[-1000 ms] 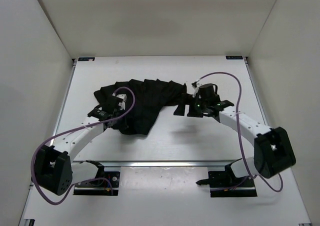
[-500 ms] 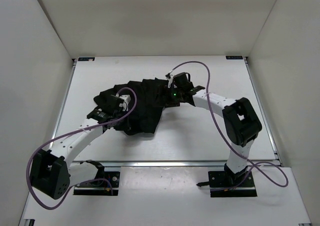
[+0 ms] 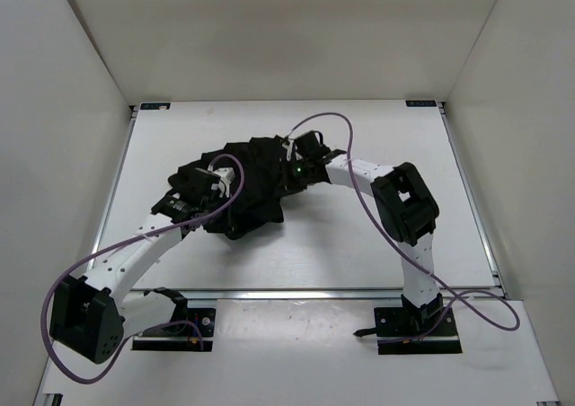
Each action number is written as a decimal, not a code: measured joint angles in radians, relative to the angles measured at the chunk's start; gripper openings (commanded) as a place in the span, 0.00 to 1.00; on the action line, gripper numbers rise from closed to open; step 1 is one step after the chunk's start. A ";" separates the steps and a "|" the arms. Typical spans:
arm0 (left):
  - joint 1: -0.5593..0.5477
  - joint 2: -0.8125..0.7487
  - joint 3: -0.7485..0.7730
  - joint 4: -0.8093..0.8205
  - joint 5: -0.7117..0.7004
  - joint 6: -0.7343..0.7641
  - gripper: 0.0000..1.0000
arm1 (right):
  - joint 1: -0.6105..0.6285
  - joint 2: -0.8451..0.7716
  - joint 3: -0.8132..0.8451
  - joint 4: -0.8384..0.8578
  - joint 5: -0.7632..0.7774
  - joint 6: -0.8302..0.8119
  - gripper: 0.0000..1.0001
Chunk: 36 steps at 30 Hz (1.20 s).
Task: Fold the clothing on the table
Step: Flatten the skirt out
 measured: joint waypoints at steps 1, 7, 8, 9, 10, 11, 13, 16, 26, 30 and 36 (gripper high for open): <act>0.000 -0.006 -0.002 -0.003 0.000 0.002 0.00 | -0.006 0.011 0.040 -0.020 -0.001 -0.007 0.00; 0.015 -0.063 -0.069 0.008 -0.009 0.007 0.00 | -0.074 0.101 0.496 -0.200 -0.015 -0.060 0.00; 0.020 -0.071 -0.076 0.005 -0.015 0.007 0.00 | -0.085 0.107 0.585 -0.229 -0.012 -0.071 0.00; 0.024 -0.080 -0.086 0.019 -0.023 0.006 0.00 | -0.095 0.108 0.662 -0.263 -0.031 -0.076 0.00; 0.026 -0.086 -0.085 0.039 -0.030 0.006 0.00 | -0.101 0.105 0.731 -0.302 -0.046 -0.081 0.00; 0.028 -0.094 -0.081 0.053 -0.039 0.006 0.00 | -0.104 0.099 0.775 -0.319 -0.051 -0.089 0.01; 0.026 -0.103 -0.067 0.035 -0.053 0.006 0.00 | -0.112 0.066 0.802 -0.324 -0.041 -0.105 0.00; 0.023 -0.098 -0.067 -0.034 -0.074 0.010 0.00 | -0.153 -0.034 0.683 -0.290 0.012 -0.127 0.00; 0.021 -0.080 -0.067 -0.111 -0.088 0.029 0.00 | -0.281 -0.449 -0.247 -0.152 0.073 -0.066 0.56; 0.016 -0.044 -0.066 -0.106 -0.074 0.029 0.00 | -0.204 -0.559 -0.408 -0.074 0.035 -0.058 0.59; 0.014 -0.030 -0.066 -0.106 -0.066 0.035 0.00 | -0.046 -0.518 -0.493 0.126 -0.037 -0.002 0.60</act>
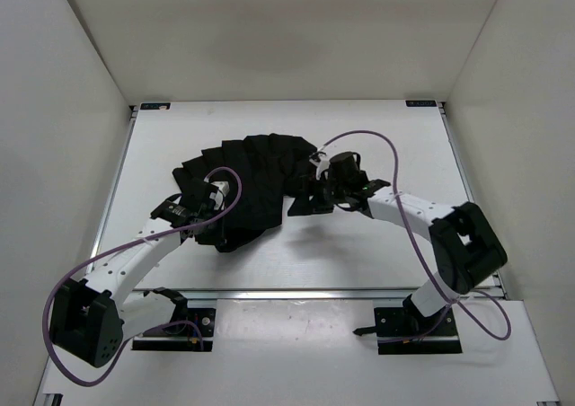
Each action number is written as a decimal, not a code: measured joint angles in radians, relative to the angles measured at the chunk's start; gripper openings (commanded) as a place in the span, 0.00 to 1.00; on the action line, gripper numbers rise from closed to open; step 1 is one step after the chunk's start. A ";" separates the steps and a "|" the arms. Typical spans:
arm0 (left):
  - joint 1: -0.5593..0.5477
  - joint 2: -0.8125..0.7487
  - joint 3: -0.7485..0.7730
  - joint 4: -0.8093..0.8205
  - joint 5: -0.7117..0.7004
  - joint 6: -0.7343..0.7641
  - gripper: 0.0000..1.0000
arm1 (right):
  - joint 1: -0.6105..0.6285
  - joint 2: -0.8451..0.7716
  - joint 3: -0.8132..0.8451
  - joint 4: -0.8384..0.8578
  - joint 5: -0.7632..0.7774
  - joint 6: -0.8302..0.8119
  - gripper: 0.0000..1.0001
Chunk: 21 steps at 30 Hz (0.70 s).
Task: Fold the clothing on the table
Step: Flatten the skirt out
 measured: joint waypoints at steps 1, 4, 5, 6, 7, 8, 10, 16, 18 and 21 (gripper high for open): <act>0.000 0.000 0.000 -0.001 0.001 0.001 0.00 | 0.018 0.026 0.000 0.034 -0.008 0.005 0.60; 0.003 0.000 0.000 -0.001 0.006 0.001 0.00 | 0.061 0.114 0.025 0.082 -0.023 0.005 0.61; 0.003 0.000 0.000 -0.001 0.006 0.001 0.00 | 0.071 0.148 0.047 0.081 -0.023 -0.002 0.62; 0.003 0.000 0.001 -0.001 0.007 0.000 0.00 | 0.079 0.180 0.072 0.080 -0.021 -0.013 0.62; 0.003 0.000 0.001 -0.001 0.007 0.001 0.00 | 0.089 0.209 0.095 0.080 -0.016 -0.024 0.63; 0.003 0.000 0.001 -0.001 0.007 0.001 0.00 | 0.095 0.225 0.109 0.083 -0.012 -0.034 0.63; 0.004 0.000 0.001 -0.001 0.008 0.000 0.00 | 0.102 0.240 0.123 0.096 -0.006 -0.048 0.65; 0.008 -0.001 0.003 -0.002 0.014 0.001 0.00 | 0.105 0.288 0.182 0.116 0.006 -0.077 0.66; 0.009 -0.001 0.008 -0.002 0.017 0.002 0.00 | 0.106 0.313 0.206 0.119 0.006 -0.084 0.62; 0.010 -0.001 0.021 -0.002 0.020 0.002 0.00 | 0.107 0.349 0.222 0.126 0.006 -0.093 0.29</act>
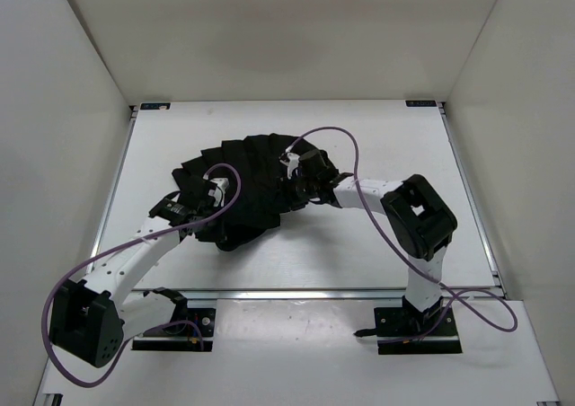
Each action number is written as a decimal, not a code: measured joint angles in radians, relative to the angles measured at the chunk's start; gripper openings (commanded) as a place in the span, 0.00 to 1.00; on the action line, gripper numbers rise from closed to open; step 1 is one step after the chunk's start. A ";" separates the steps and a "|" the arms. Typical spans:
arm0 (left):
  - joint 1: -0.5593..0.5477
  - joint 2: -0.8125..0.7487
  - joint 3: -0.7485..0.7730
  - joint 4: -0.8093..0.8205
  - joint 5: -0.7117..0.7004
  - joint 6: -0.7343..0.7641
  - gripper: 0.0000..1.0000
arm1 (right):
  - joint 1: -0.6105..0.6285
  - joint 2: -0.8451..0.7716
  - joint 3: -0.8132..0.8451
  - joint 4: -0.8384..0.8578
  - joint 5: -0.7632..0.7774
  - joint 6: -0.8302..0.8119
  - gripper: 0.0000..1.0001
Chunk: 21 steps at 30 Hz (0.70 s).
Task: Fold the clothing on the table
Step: Flatten the skirt out
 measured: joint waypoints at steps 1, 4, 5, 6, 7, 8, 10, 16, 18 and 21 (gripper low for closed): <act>0.000 0.000 0.003 0.000 0.001 0.000 0.00 | 0.000 0.010 0.001 0.002 -0.003 -0.005 0.09; 0.000 0.001 0.007 0.001 0.003 0.002 0.02 | -0.001 0.029 0.006 0.000 -0.013 0.002 0.00; 0.002 0.001 0.008 0.001 0.003 0.002 0.04 | -0.003 0.032 0.008 -0.002 -0.014 0.003 0.00; 0.002 0.001 0.007 0.000 0.004 0.002 0.12 | -0.008 0.032 0.013 -0.005 -0.015 0.003 0.00; 0.003 0.001 0.008 0.001 0.005 0.001 0.25 | -0.008 0.032 0.024 -0.009 -0.016 0.003 0.00; 0.005 0.001 0.007 0.001 0.007 0.001 0.38 | -0.011 0.032 0.034 -0.011 -0.016 0.002 0.01; 0.016 0.000 0.007 0.002 0.023 -0.003 0.82 | -0.021 0.027 0.065 -0.031 -0.015 -0.001 0.00; 0.080 -0.100 -0.043 0.052 0.123 -0.093 0.99 | -0.077 -0.019 0.172 -0.103 -0.026 -0.002 0.00; 0.097 -0.153 -0.074 0.091 0.165 -0.138 0.98 | -0.092 -0.054 0.183 -0.128 -0.026 -0.006 0.00; 0.122 -0.211 -0.143 0.169 0.230 -0.209 0.98 | -0.115 -0.114 0.178 -0.173 -0.021 -0.017 0.00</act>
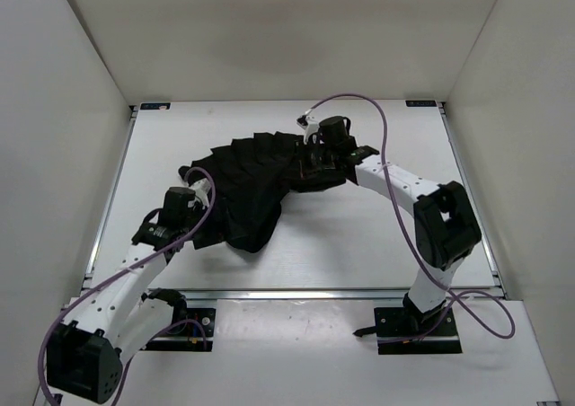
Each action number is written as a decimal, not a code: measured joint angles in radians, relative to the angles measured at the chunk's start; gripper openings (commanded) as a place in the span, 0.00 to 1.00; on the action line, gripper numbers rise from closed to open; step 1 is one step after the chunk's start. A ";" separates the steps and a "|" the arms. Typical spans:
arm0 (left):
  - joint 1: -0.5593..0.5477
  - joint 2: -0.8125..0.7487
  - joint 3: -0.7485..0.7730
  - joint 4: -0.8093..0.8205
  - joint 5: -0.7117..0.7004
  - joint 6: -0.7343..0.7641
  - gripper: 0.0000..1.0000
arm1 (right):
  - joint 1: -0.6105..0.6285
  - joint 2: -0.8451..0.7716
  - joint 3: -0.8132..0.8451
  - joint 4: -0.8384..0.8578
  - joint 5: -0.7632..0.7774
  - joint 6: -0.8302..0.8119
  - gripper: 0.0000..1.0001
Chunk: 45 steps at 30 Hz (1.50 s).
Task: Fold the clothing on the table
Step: Flatten the skirt out
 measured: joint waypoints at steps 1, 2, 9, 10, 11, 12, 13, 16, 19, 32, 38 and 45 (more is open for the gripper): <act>0.008 -0.013 -0.030 0.029 0.013 -0.027 0.99 | -0.008 -0.020 -0.009 -0.008 0.004 -0.004 0.00; 0.019 -0.025 -0.067 0.060 0.025 -0.058 0.99 | -0.015 -0.046 -0.024 -0.015 0.007 -0.008 0.01; 0.048 -0.029 -0.282 0.241 0.042 -0.253 0.98 | -0.070 -0.214 -0.118 -0.112 0.027 -0.030 0.00; 0.047 -0.026 -0.297 0.273 0.042 -0.275 0.99 | -0.073 -0.226 -0.115 -0.124 0.035 -0.037 0.00; 0.046 -0.023 -0.309 0.305 0.042 -0.297 0.99 | -0.074 -0.232 -0.104 -0.143 0.040 -0.043 0.00; 0.045 -0.020 -0.317 0.334 0.044 -0.320 0.98 | -0.072 -0.232 -0.081 -0.168 0.041 -0.050 0.00; 0.045 -0.020 -0.324 0.361 0.046 -0.335 0.99 | -0.068 -0.227 -0.047 -0.196 0.043 -0.058 0.00; 0.052 -0.021 -0.328 0.422 0.052 -0.372 0.99 | -0.062 -0.170 0.163 -0.305 0.041 -0.082 0.00; 0.069 -0.021 -0.317 0.442 0.052 -0.381 0.98 | -0.060 -0.041 0.537 -0.415 0.042 -0.107 0.00; 0.102 -0.035 -0.177 0.433 0.040 -0.350 0.99 | -0.196 -0.272 0.457 -0.285 -0.018 -0.089 0.00; 0.084 -0.024 -0.177 0.423 0.027 -0.338 0.98 | -0.348 -0.356 -0.352 -0.319 0.003 -0.084 0.00; -0.017 0.100 -0.205 0.501 -0.030 -0.362 0.99 | -0.296 -0.498 -0.616 -0.376 0.034 -0.063 0.00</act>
